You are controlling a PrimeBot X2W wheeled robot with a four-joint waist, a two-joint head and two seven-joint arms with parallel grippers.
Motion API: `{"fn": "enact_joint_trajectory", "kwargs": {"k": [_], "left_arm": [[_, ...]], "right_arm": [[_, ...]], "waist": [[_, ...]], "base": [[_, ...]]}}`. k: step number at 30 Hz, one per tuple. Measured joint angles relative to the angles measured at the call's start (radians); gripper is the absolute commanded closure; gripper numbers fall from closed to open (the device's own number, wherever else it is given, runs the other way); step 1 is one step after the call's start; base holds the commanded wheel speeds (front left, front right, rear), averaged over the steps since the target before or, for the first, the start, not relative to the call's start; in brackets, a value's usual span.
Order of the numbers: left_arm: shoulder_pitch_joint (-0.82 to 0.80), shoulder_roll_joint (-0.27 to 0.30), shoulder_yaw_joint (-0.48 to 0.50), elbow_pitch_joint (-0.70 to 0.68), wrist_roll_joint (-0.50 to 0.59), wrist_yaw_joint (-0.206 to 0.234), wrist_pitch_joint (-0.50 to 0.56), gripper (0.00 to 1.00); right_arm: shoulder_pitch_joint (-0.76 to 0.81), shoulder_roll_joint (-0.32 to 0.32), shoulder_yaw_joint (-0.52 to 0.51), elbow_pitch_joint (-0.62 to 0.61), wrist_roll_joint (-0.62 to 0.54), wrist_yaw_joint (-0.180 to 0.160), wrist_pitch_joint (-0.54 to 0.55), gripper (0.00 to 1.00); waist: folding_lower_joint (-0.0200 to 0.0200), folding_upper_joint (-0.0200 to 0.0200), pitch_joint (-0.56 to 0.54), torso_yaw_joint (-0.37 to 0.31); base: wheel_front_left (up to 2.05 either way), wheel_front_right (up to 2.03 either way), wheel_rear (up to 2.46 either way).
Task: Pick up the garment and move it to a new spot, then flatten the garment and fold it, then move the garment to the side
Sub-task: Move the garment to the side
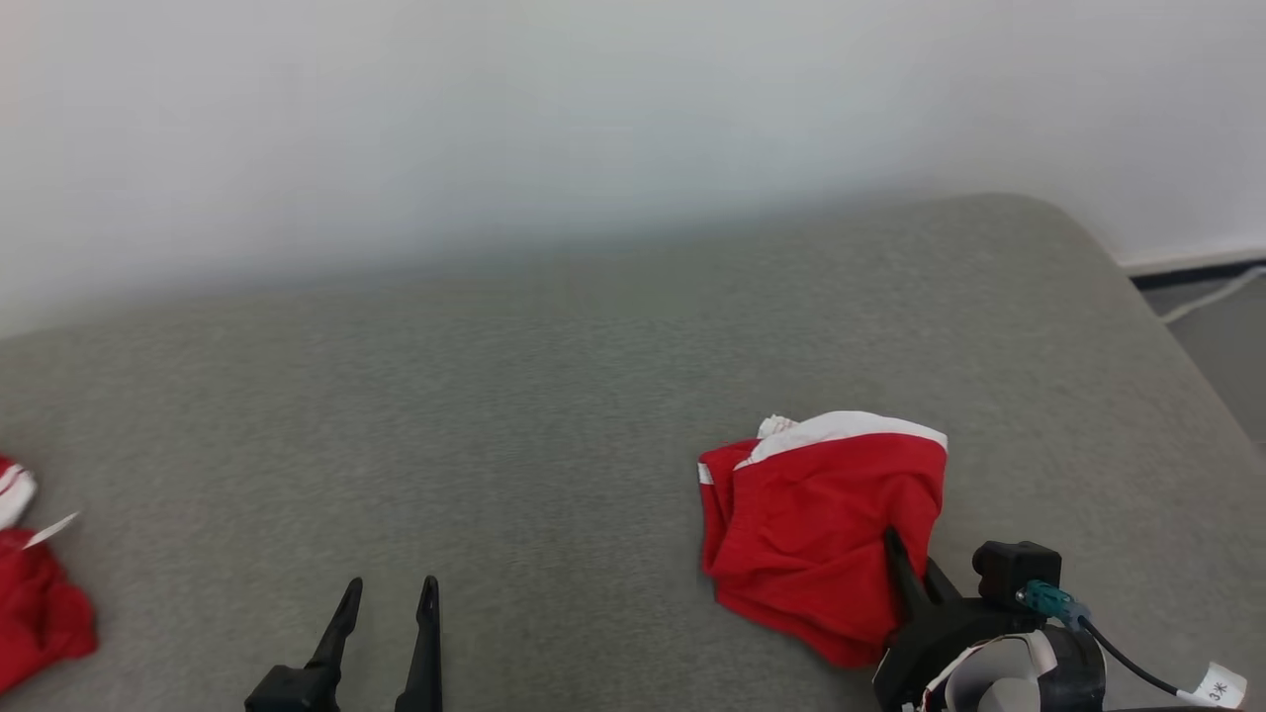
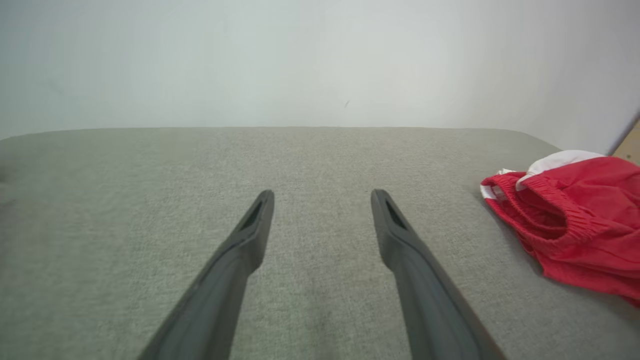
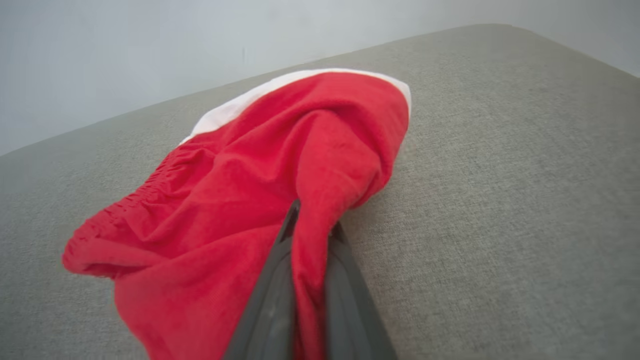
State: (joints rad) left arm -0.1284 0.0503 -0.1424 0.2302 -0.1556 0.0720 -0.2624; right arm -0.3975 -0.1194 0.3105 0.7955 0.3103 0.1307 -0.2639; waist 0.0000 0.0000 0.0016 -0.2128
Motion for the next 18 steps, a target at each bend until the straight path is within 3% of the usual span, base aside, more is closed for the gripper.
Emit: {"fn": "enact_joint_trajectory", "kwargs": {"k": [9, 15, 18], "left_arm": [[-0.045, -0.001, -0.034, -0.016, 0.012, -0.019, 0.0, 0.0], [-0.08, -0.001, -0.061, -0.027, 0.007, -0.034, 0.0, 0.0], [-0.109, -0.001, -0.072, -0.046, 0.017, -0.037, 0.0, 0.0]], "right_arm": [[0.001, 0.007, 0.013, -0.006, 0.022, 0.0, 0.0, 1.0], [-0.065, -0.009, 0.058, 0.003, -0.025, 0.0, 0.0, 1.0], [-0.139, -0.054, 0.062, 0.014, -0.055, 0.0, 0.0, 1.0]], "waist": [[0.0, 0.0, 0.044, -0.139], [0.0, 0.0001, 0.102, -0.163], [0.0001, 0.0001, 0.132, -0.155]], "base": [[0.0, 0.0, 0.0], [0.0, 0.0, 0.0], [0.0, 0.0, 0.0]]}}
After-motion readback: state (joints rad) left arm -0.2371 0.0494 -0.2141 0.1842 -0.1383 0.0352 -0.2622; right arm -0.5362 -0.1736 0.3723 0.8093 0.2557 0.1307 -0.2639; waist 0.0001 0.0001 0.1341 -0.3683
